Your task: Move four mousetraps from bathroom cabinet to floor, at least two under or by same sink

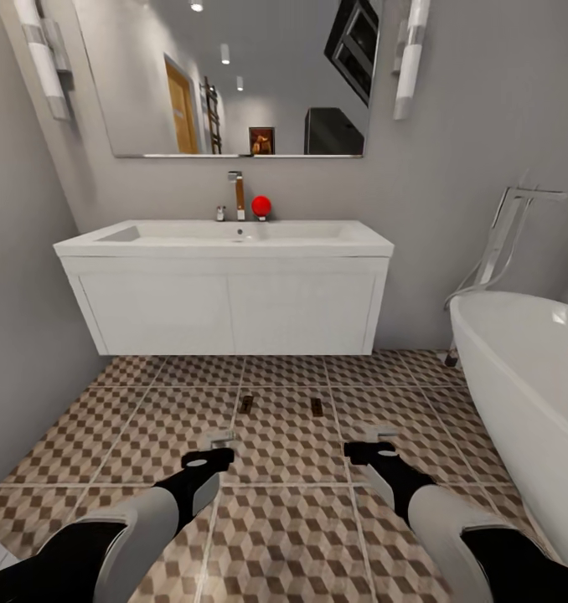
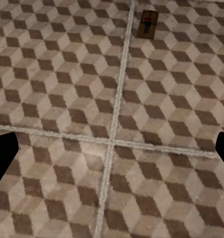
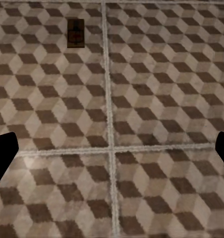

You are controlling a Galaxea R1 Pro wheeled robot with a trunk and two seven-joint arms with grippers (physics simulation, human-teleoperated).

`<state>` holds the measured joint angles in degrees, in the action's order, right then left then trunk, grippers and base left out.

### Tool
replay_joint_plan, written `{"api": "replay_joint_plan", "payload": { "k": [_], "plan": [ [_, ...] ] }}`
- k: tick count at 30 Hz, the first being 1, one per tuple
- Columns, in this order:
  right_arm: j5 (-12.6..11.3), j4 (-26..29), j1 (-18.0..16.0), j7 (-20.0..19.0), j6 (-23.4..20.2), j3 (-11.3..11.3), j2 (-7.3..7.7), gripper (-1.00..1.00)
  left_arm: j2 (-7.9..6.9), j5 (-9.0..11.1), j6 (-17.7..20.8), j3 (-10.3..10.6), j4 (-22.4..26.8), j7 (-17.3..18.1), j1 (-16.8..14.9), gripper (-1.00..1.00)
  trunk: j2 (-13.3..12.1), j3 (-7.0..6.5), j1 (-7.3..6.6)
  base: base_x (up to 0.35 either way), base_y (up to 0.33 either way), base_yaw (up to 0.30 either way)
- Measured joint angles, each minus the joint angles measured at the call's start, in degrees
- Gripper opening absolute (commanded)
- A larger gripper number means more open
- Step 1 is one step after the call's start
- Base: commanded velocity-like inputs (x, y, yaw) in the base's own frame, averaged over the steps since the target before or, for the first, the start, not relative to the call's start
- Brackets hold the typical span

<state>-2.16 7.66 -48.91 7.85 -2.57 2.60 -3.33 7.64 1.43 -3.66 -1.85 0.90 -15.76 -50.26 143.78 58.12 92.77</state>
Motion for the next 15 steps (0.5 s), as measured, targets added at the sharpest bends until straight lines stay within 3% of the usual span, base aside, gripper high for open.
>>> {"api": "replay_joint_plan", "payload": {
  "k": [5, 15],
  "plan": [
    [0.11, -3.67, 0.16, -0.11, 0.07, 0.0, 1.55, 1.0, -0.94, 0.95, -0.59, -0.01, -0.5, -0.04, 0.22, 1.0, -0.07, -1.11, -0.13, 0.0, 0.0, 0.0],
    [0.01, -8.17, 0.2, 0.0, 0.0, 0.01, 2.4, 1.0, -2.8, 1.66, -0.69, -0.02, -0.71, -0.04, 0.43, 1.0, -0.2, -3.33, -0.39, 0.0, 0.0, 0.0]
  ]
}}
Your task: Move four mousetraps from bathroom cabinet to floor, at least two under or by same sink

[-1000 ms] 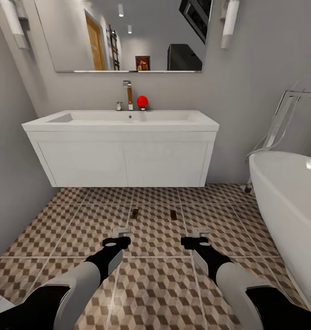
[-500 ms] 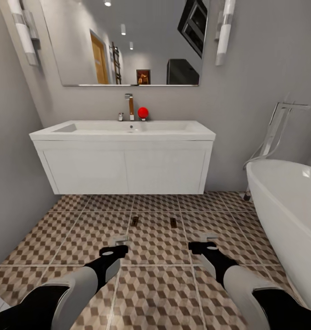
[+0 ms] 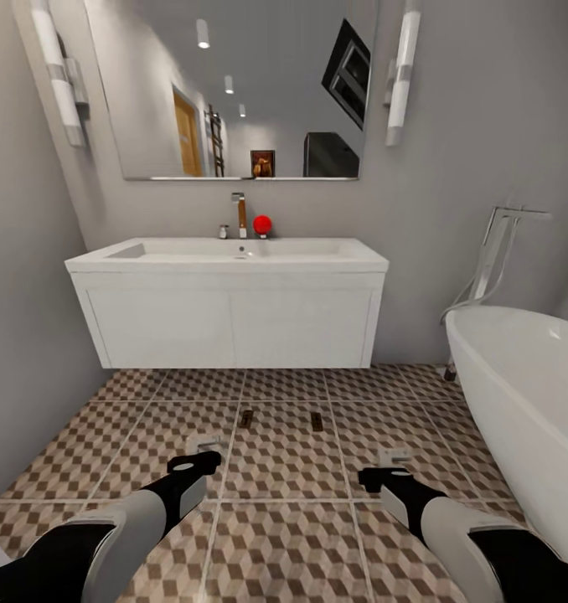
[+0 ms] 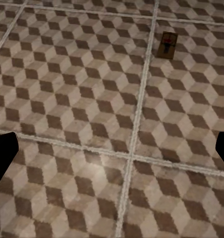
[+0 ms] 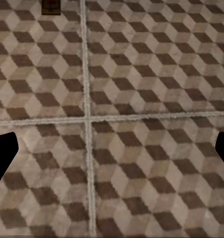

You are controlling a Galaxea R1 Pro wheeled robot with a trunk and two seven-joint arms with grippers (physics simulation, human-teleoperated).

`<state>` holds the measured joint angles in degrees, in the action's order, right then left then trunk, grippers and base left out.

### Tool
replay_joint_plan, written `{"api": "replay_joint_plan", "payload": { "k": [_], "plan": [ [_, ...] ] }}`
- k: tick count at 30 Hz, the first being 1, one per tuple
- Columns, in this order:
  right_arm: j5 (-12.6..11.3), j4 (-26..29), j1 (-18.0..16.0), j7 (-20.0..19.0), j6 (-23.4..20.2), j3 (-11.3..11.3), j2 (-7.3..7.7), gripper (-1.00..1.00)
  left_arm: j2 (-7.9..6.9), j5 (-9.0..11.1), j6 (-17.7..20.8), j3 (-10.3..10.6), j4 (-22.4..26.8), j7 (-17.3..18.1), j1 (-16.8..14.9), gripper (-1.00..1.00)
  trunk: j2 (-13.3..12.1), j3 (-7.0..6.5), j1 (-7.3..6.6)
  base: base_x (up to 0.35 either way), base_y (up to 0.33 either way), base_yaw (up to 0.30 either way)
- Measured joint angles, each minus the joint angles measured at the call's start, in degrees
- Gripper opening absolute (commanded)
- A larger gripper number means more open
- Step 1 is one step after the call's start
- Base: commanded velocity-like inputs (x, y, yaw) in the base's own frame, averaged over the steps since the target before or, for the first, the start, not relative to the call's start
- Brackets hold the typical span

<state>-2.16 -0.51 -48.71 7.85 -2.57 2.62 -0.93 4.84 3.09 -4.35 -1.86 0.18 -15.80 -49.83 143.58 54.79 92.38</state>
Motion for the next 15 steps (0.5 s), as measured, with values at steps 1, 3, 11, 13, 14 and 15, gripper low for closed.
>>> {"api": "replay_joint_plan", "payload": {
  "k": [1, 3, 11, 13, 14, 15],
  "plan": [
    [-0.01, -0.23, -0.03, 0.03, -0.03, 0.0, 0.07, 1.0, -0.18, 0.03, 0.0, 0.0, -0.01, -0.01, 0.01, 1.0, -0.01, -0.22, -0.03, 0.0, 0.0, 0.0],
    [-0.01, -0.59, -0.15, 0.1, -0.04, 0.0, 0.29, 1.0, -0.5, 0.08, -0.01, -0.01, -0.01, 0.0, 0.02, 1.0, -0.04, -0.67, -0.08, 0.0, 0.0, 0.0],
    [0.05, -1.11, -0.38, 0.33, -0.04, 0.01, 0.82, 1.0, -1.13, 0.22, -0.07, -0.02, -0.03, -0.01, 0.37, 1.0, -0.15, -2.44, -0.28, 0.0, 0.0, 0.0],
    [0.06, -1.14, -0.38, 0.36, -0.04, 0.01, 0.88, 1.0, -1.23, 0.22, -0.08, -0.01, -0.03, -0.02, 0.52, 1.0, -0.17, -2.88, -0.34, 0.0, 0.0, 0.0],
    [0.05, -1.16, -0.37, 0.36, -0.04, 0.01, 0.94, 1.0, -1.32, 0.23, -0.08, -0.02, -0.03, -0.02, 0.68, 1.0, -0.19, -3.1, -0.36, 0.0, 0.0, 0.0],
    [0.04, -1.18, -0.35, 0.37, -0.06, 0.0, 1.04, 1.0, -1.39, 0.24, -0.08, -0.02, -0.03, -0.02, 0.88, 1.0, -0.2, -3.33, -0.39, 0.0, 0.0, 0.0]
  ]
}}
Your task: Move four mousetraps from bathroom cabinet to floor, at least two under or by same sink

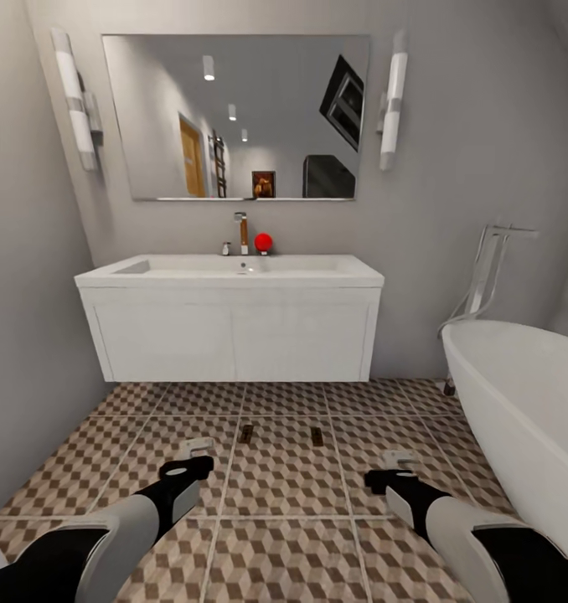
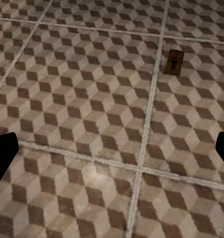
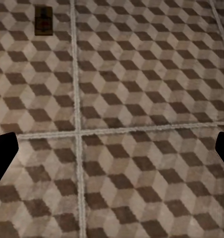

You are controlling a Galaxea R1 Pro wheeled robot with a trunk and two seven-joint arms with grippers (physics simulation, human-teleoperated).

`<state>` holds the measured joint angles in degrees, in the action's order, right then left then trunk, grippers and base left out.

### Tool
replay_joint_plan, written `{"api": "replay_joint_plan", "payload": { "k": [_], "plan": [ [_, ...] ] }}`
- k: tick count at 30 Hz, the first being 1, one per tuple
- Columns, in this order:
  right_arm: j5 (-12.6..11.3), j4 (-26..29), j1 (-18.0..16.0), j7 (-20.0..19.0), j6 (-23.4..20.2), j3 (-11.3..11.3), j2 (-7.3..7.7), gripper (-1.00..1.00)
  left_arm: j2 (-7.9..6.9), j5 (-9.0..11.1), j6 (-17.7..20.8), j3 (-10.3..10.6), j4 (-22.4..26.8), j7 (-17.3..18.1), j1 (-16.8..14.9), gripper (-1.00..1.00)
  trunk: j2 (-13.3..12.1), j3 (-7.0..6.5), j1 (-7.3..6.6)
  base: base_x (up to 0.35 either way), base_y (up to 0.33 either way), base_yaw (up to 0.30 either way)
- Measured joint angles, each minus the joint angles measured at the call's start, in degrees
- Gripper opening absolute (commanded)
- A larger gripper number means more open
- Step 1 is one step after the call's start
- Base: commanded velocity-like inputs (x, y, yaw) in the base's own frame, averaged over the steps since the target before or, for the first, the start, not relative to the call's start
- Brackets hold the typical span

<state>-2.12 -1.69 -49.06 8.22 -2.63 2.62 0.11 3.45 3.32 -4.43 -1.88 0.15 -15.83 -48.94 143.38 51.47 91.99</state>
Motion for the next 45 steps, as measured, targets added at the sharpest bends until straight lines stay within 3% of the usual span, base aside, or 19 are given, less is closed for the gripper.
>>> {"api": "replay_joint_plan", "payload": {
  "k": [12, 21, 28, 35, 45],
  "plan": [
    [0.02, -0.07, 2.66, 0.13, -0.32, -0.01, 0.99, 1.0, -0.58, 0.02, -0.03, -0.04, -0.02, 0.07, 2.89, 1.0, -0.16, -2.66, -0.31, 0.0, 0.0, 0.0],
    [0.07, -0.07, 4.14, 0.25, -1.5, 0.0, 1.37, 1.0, -1.87, 0.51, -0.07, -0.08, -0.03, 0.06, 5.4, 1.0, -3.76, -4.28, -2.28, 0.0, 0.0, 0.0],
    [0.01, -0.07, 4.42, 0.06, -1.25, 0.0, 1.87, 1.0, -2.68, 3.12, -0.13, -0.08, -0.03, 0.13, 7.47, 1.0, -6.57, -5.54, -3.81, 0.0, 0.0, 0.0],
    [-0.05, -0.07, 4.48, -0.1, -1.16, 0.0, 1.97, 1.0, -3.06, 5.1, -0.18, -0.07, -0.07, 0.33, 8.27, 1.0, -9.38, -6.79, -5.35, 0.0, 0.0, 0.0],
    [-0.22, -0.14, 4.49, -0.19, -1.18, -0.04, 2.0, 1.0, -3.09, 5.81, -0.16, -0.07, -0.08, 1.38, 9.35, 1.0, -13.39, -8.59, -7.55, 0.0, 0.0, 0.0]
  ]
}}
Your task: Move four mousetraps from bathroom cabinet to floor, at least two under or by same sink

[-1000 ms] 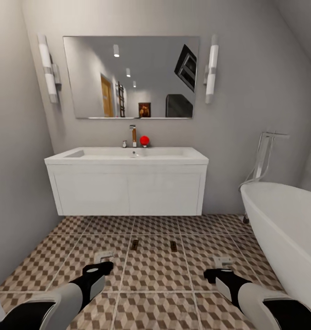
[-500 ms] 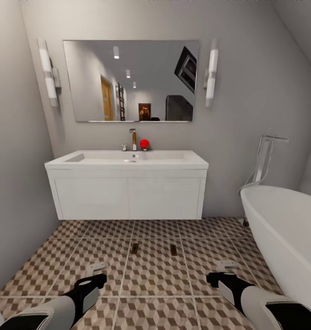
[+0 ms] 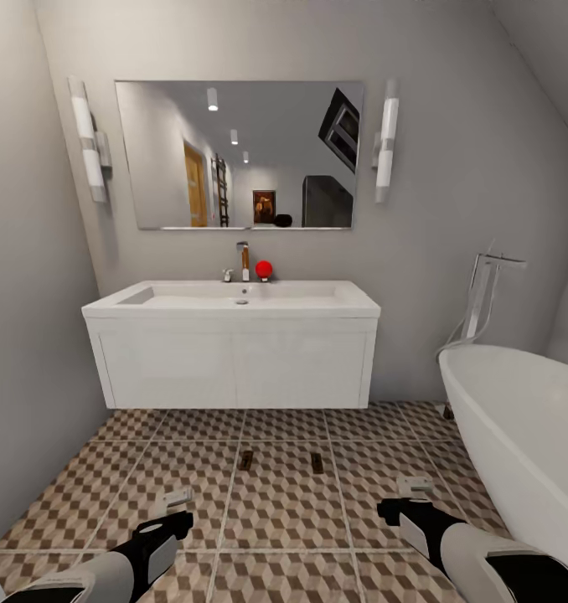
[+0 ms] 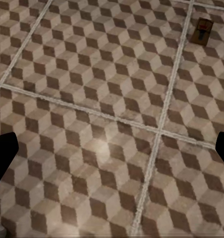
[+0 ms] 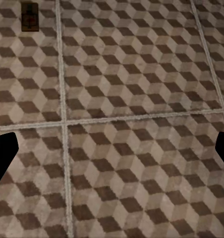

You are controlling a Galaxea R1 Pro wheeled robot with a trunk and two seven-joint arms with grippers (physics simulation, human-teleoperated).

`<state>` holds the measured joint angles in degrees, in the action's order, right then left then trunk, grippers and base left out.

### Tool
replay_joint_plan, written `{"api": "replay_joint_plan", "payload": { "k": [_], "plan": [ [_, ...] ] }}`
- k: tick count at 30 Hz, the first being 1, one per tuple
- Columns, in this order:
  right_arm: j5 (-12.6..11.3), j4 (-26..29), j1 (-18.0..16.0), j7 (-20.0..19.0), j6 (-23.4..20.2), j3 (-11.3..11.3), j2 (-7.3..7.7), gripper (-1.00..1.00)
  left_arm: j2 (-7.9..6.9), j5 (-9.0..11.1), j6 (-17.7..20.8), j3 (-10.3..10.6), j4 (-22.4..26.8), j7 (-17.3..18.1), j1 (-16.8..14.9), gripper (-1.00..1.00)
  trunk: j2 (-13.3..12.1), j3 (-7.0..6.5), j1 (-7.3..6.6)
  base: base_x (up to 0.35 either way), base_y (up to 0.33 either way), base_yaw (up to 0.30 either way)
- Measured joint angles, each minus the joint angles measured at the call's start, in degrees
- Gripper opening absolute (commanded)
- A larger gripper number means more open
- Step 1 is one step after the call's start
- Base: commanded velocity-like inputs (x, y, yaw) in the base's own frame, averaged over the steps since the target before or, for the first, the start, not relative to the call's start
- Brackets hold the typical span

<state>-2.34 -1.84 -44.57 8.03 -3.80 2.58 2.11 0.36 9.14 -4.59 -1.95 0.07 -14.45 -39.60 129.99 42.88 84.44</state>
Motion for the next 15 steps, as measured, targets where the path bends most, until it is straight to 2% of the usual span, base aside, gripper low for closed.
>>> {"api": "replay_joint_plan", "payload": {
  "k": [15],
  "plan": [
    [-0.05, -0.02, 0.27, 0.25, -0.04, -0.03, -0.08, 1.0, -0.1, 0.09, -0.09, -0.01, 0.06, 0.26, 3.24, 1.0, -6.02, -2.69, -3.29, 0.0, 0.0, 0.0]
  ]
}}
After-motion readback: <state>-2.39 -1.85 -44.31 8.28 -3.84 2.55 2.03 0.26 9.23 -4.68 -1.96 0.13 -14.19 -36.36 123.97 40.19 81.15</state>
